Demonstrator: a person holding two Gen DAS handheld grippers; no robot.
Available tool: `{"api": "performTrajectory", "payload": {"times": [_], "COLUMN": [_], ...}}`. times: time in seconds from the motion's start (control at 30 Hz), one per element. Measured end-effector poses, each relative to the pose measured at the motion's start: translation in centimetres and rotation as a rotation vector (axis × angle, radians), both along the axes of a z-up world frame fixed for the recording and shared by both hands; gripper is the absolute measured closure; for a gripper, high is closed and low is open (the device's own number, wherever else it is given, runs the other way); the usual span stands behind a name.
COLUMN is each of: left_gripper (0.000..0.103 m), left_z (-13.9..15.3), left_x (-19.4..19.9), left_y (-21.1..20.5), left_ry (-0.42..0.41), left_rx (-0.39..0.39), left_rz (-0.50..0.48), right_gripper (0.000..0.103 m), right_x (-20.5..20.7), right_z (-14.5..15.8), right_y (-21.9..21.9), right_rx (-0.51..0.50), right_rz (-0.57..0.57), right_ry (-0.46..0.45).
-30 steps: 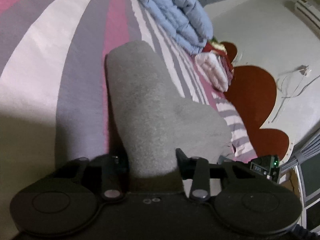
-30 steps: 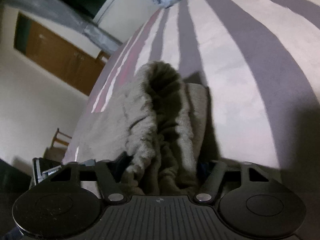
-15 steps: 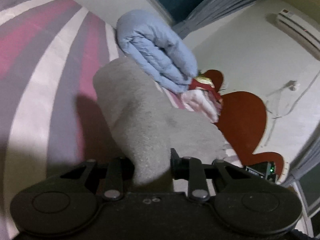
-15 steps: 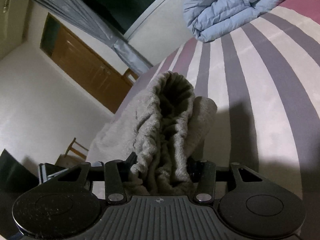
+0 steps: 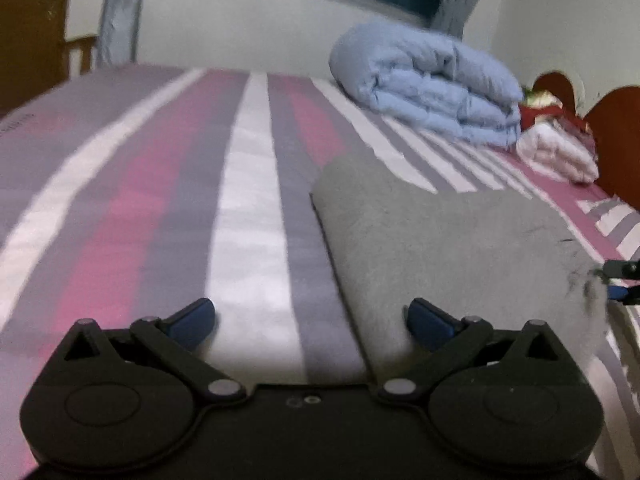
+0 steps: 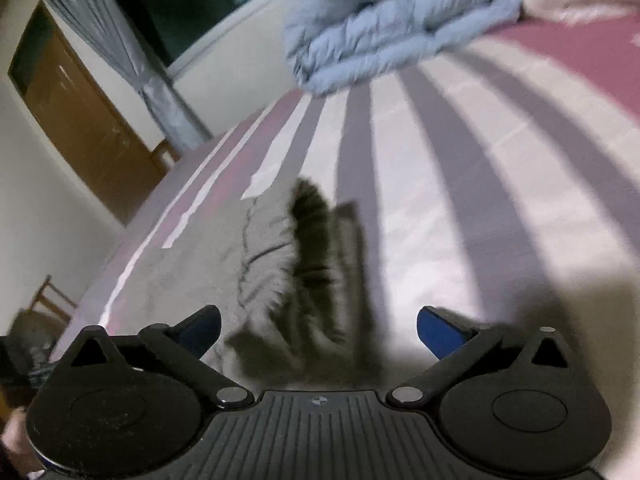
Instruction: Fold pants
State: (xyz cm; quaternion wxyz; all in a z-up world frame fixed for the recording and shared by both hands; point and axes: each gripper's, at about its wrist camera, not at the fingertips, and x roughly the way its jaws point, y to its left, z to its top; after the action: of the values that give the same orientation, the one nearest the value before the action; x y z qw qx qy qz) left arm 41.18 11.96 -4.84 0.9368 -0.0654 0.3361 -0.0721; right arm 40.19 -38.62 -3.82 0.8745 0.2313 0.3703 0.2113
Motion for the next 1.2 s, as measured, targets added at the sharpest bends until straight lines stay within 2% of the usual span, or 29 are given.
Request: {"api": "performTrajectory", "payload": {"times": [0.07, 0.13, 0.2, 0.27, 0.43, 0.5, 0.67, 0.87, 1.0, 1.2], "left_gripper": [0.006, 0.006, 0.006, 0.006, 0.006, 0.006, 0.006, 0.006, 0.006, 0.006], "left_z": [0.7, 0.7, 0.4, 0.1, 1.4, 2.1, 4.6, 7.1, 7.6, 7.6], "left_x": [-2.1, -5.0, -7.5, -10.3, -16.3, -18.0, -22.4, -27.3, -30.3, -33.8], "left_y": [0.6, 1.5, 1.9, 2.2, 2.7, 2.7, 1.9, -1.4, -3.5, -5.6], "left_ry": [-0.011, -0.009, 0.004, 0.013, -0.059, -0.073, -0.169, -0.26, -0.288, -0.3], "left_rx": [0.04, 0.047, 0.048, 0.091, 0.126, 0.13, 0.068, 0.037, 0.044, 0.016], "left_rz": [0.047, 0.083, 0.092, 0.101, 0.143, 0.164, 0.183, 0.193, 0.161, 0.152], "right_gripper": [0.0, 0.0, 0.0, 0.0, 0.0, 0.0, 0.0, 0.0, 0.0, 0.0], "right_x": [-1.8, -4.2, -7.2, -10.2, -18.0, -19.9, -25.0, -30.4, -33.6, -37.2], "right_z": [0.6, 0.9, 1.0, 0.8, 0.8, 1.2, 3.8, 6.2, 6.9, 7.9], "right_y": [-1.0, -2.7, -4.2, -5.9, -6.8, -6.7, -5.3, -1.5, 0.6, 2.2], "right_rx": [-0.044, -0.103, -0.18, -0.217, -0.334, -0.331, -0.299, -0.295, -0.328, -0.265], "right_rz": [-0.012, -0.055, -0.101, -0.148, -0.21, -0.238, -0.28, -0.24, -0.181, -0.173], "right_ry": [-0.029, -0.071, -0.102, -0.106, -0.157, -0.167, -0.237, -0.312, -0.385, -0.396]}}
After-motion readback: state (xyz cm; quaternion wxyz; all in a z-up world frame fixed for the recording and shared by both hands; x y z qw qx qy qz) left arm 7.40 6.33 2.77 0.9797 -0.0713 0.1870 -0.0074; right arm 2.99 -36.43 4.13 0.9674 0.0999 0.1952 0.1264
